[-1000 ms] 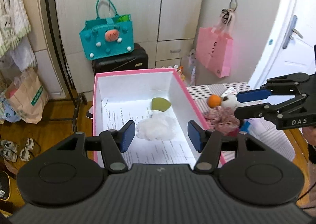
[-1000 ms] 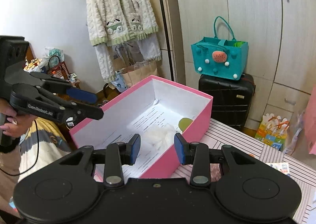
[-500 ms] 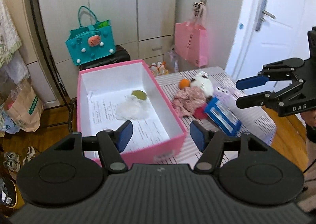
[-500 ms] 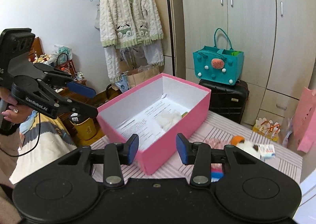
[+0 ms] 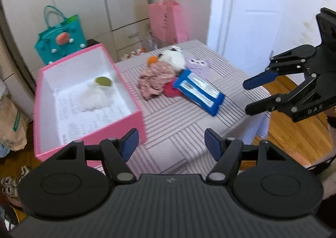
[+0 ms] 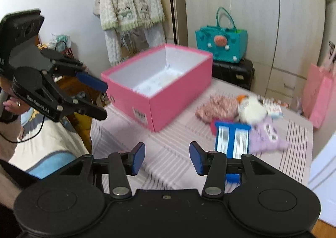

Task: Organize soft objects
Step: 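Move the right gripper to the blue wipes pack and close on it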

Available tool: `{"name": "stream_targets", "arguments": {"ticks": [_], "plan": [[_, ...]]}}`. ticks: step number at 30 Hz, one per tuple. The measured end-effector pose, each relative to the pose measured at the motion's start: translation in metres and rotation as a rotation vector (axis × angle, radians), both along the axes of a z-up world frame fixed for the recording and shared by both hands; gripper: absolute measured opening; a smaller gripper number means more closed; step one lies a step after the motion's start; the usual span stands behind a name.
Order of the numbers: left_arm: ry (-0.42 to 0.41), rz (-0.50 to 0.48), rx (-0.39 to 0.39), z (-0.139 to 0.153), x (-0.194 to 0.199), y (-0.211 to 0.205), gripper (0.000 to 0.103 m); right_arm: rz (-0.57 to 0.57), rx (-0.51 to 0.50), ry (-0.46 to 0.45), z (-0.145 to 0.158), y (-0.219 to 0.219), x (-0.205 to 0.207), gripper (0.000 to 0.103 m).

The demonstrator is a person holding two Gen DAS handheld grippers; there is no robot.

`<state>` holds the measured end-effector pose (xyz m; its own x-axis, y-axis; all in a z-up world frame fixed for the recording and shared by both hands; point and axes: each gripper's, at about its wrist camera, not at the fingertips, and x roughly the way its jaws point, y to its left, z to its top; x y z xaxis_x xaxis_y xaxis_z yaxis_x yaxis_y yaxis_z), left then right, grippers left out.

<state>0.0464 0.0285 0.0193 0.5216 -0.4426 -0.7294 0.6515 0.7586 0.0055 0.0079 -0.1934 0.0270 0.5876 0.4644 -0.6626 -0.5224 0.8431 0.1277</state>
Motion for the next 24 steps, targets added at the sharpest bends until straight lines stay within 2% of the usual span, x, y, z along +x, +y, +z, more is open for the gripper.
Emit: {"name": "stream_targets", "arguments": {"ticks": [7, 14, 19, 21, 24], "plan": [[0.028, -0.091, -0.013, -0.02, 0.005, -0.031, 0.068, -0.033, 0.004, 0.036, -0.037, -0.012, -0.009, 0.059], [0.024, -0.101, -0.027, -0.048, 0.028, -0.057, 0.068, -0.122, -0.015, 0.06, -0.084, -0.024, 0.007, 0.062], [0.04, -0.101, -0.045, -0.07, 0.048, -0.078, 0.066, -0.192, -0.097, 0.016, -0.105, -0.029, 0.019, 0.066], [0.061, -0.097, -0.071, -0.079, 0.056, -0.085, 0.065, -0.199, -0.109, -0.005, -0.109, -0.033, 0.024, 0.072], [0.09, -0.078, -0.111, -0.092, 0.068, -0.096, 0.065, -0.2, -0.116, -0.038, -0.114, -0.038, 0.03, 0.073]]}}
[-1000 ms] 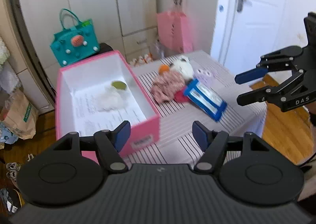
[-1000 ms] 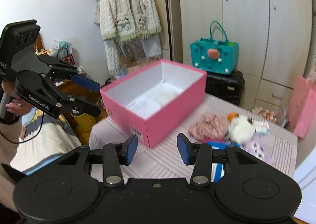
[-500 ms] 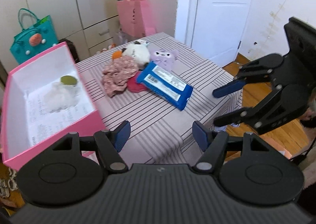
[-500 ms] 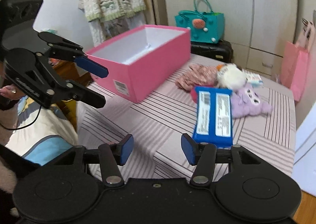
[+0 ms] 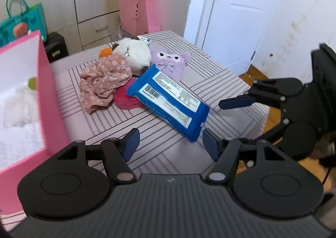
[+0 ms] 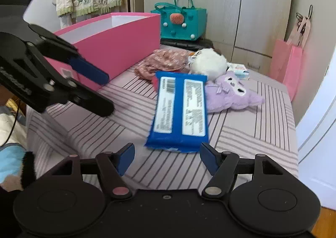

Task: Organize soft objects
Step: 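Move the right gripper to the blue wipes pack and close on it, then lift the blue wipes pack with the right gripper over the pink box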

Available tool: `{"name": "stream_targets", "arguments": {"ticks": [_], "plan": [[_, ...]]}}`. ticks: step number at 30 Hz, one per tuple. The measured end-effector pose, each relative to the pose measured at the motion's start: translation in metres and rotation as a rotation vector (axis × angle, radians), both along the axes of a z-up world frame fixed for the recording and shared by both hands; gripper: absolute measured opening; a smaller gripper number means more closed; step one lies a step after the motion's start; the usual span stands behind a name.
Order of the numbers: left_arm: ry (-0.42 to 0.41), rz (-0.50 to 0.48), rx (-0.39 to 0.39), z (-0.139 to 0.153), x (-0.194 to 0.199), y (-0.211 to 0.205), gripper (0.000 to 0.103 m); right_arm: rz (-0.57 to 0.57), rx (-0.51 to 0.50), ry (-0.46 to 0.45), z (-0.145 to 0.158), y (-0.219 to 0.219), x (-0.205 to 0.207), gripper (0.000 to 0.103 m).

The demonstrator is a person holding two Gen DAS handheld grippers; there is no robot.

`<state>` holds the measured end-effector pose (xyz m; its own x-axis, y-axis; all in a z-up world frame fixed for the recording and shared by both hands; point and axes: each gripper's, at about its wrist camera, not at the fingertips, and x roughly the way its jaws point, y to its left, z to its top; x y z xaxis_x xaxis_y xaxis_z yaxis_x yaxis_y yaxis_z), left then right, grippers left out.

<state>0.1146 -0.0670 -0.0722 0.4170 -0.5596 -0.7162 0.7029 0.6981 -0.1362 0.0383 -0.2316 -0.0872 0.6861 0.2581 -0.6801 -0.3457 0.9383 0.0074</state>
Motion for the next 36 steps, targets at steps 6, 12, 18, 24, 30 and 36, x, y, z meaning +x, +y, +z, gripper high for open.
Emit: {"name": "stream_targets", "arguments": {"ticks": [6, 12, 18, 24, 30, 36], "plan": [[0.009, 0.068, -0.047, -0.019, 0.018, -0.016, 0.06, 0.024, 0.026, -0.04, -0.011, -0.006, 0.012, 0.086], [-0.029, 0.133, -0.117, -0.035, 0.026, -0.02, 0.056, 0.037, 0.02, -0.054, -0.022, -0.006, 0.027, 0.086], [0.022, 0.184, -0.153, -0.053, 0.03, -0.02, 0.046, 0.04, 0.067, -0.032, -0.03, -0.009, 0.042, 0.089], [0.109, 0.212, -0.262, -0.065, 0.031, -0.019, 0.033, 0.016, 0.1, -0.034, -0.035, -0.009, 0.045, 0.089], [0.052, 0.247, -0.202, -0.062, 0.018, -0.033, 0.023, 0.0, 0.097, -0.064, -0.036, -0.008, 0.043, 0.083], [0.122, 0.325, -0.268, -0.066, 0.016, -0.032, 0.021, -0.069, 0.127, -0.099, -0.037, -0.008, 0.035, 0.073]]}}
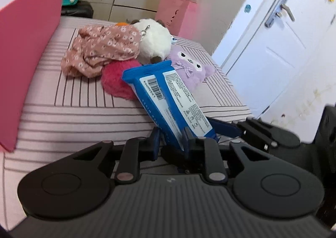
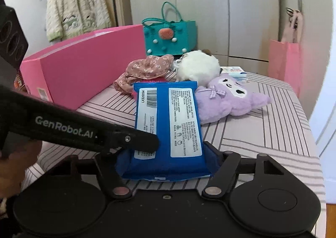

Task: Organize soft objects
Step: 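Lift the blue wipes pack with the right gripper over the pink box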

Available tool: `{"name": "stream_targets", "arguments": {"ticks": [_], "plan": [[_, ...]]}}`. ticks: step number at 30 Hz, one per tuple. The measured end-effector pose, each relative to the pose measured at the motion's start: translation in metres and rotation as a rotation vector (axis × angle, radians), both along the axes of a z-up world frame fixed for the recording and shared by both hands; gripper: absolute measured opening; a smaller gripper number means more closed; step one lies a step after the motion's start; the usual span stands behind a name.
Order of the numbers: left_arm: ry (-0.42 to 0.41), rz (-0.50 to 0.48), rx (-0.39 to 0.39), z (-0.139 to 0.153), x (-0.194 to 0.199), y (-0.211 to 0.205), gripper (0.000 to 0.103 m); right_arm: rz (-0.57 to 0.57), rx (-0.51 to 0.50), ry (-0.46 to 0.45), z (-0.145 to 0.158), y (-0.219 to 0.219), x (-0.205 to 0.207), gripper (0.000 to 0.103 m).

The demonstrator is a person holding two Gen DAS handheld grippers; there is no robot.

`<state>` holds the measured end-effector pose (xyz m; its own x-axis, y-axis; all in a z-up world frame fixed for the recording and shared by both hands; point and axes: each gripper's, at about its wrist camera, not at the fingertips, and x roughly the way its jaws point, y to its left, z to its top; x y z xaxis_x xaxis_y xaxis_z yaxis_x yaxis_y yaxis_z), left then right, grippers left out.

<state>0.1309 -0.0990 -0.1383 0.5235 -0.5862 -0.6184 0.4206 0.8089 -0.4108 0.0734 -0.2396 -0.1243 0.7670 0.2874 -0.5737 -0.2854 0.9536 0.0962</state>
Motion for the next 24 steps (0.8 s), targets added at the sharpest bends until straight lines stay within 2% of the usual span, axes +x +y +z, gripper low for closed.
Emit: {"name": "stream_targets", "arguments": {"ticks": [4, 12, 16, 21, 24], "plan": [[0.04, 0.05, -0.051, -0.003, 0.0, 0.002, 0.021, -0.023, -0.01, 0.0, 0.001, 0.005, -0.004, 0.071], [0.02, 0.085, -0.089, -0.004, -0.009, 0.007, 0.022, -0.121, 0.078, 0.005, 0.001, 0.008, -0.014, 0.069], [0.013, 0.078, -0.078, -0.004, -0.013, 0.009, 0.021, -0.13, 0.071, 0.004, 0.001, 0.013, -0.018, 0.069], [-0.036, 0.047, -0.028, 0.0, -0.023, 0.008, 0.021, -0.127, 0.057, 0.004, 0.002, 0.019, -0.024, 0.068], [-0.038, 0.03, 0.003, 0.003, -0.03, 0.01, 0.021, -0.112, 0.056, 0.03, 0.006, 0.022, -0.028, 0.069]]}}
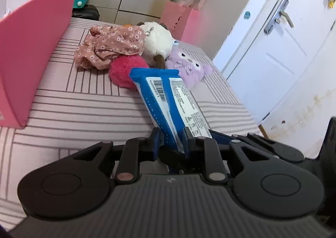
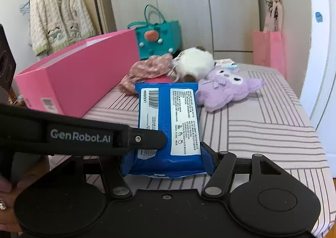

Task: Organize soft objects
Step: 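Lift the blue wipes pack with the right gripper over the pink box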

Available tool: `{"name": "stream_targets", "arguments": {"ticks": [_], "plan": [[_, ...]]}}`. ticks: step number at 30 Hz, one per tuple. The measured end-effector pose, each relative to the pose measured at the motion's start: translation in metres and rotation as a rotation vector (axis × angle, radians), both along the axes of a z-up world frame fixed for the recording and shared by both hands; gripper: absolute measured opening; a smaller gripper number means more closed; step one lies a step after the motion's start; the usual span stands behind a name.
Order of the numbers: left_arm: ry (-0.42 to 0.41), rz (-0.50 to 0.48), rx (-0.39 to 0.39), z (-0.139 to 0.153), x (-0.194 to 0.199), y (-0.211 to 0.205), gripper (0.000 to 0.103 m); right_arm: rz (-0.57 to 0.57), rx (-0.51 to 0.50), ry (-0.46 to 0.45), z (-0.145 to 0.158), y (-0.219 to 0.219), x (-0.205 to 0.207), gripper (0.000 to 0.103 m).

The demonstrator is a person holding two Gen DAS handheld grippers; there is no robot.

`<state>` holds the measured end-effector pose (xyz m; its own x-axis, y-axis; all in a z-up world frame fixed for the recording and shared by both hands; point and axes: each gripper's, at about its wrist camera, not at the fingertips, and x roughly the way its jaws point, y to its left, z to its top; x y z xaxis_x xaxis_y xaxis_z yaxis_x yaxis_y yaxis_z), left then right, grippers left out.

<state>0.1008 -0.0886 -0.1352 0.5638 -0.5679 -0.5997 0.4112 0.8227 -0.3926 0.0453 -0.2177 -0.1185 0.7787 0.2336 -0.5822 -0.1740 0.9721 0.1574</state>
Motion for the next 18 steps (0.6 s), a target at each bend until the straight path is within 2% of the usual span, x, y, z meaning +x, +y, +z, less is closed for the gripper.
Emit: {"name": "stream_targets", "arguments": {"ticks": [4, 7, 10, 18], "plan": [[-0.008, -0.029, 0.031, 0.012, -0.012, 0.005, 0.021, 0.025, -0.004, 0.015, 0.01, 0.007, -0.01, 0.069], [0.006, -0.049, 0.025, 0.021, -0.016, 0.014, 0.021, 0.031, 0.016, 0.036, 0.019, 0.009, -0.015, 0.069], [0.055, -0.079, 0.008, 0.026, -0.013, 0.023, 0.021, 0.013, 0.068, 0.104, 0.026, 0.009, -0.014, 0.069], [0.164, -0.137, 0.086, 0.046, -0.011, 0.041, 0.021, 0.088, 0.045, 0.18, 0.043, 0.034, -0.015, 0.069]]}}
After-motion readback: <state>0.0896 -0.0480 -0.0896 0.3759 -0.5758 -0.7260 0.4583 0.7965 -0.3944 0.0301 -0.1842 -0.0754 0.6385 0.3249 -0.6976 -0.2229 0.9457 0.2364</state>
